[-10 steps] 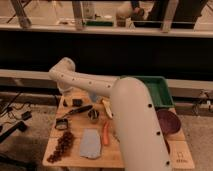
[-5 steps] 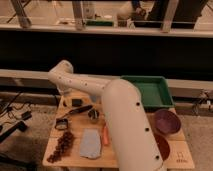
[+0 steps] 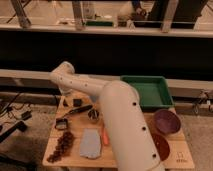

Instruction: Wipe red bowl with eraser

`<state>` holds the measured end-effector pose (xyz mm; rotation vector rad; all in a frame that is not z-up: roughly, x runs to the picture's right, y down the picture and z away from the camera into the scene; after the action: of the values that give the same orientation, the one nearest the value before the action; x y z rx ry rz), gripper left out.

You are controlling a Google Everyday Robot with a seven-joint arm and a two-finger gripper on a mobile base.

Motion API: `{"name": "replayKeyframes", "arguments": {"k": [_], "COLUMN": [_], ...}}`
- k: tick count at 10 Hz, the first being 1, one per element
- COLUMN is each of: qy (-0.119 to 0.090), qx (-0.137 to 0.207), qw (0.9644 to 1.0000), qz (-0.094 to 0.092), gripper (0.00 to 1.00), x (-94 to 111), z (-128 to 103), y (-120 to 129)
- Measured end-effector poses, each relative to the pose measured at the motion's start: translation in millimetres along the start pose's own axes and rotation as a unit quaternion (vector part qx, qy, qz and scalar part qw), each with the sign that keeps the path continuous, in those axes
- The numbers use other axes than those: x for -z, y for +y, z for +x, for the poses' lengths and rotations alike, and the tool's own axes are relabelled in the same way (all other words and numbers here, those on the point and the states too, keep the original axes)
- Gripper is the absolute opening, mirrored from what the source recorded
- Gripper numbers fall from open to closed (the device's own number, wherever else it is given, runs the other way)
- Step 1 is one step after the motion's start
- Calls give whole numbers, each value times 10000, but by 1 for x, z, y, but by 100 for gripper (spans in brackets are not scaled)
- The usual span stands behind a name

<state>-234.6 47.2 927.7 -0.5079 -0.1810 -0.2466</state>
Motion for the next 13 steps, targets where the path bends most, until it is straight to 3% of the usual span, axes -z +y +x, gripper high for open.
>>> {"name": "replayKeyframes", "arguments": {"k": [6,13], "qy": [-137,-163], "qx": [65,149], "qw": [9999,9997], "qz": [56,-100], "gripper": [80,80], "x": [-7,-20], "z": [7,5], "y": [1,2]}}
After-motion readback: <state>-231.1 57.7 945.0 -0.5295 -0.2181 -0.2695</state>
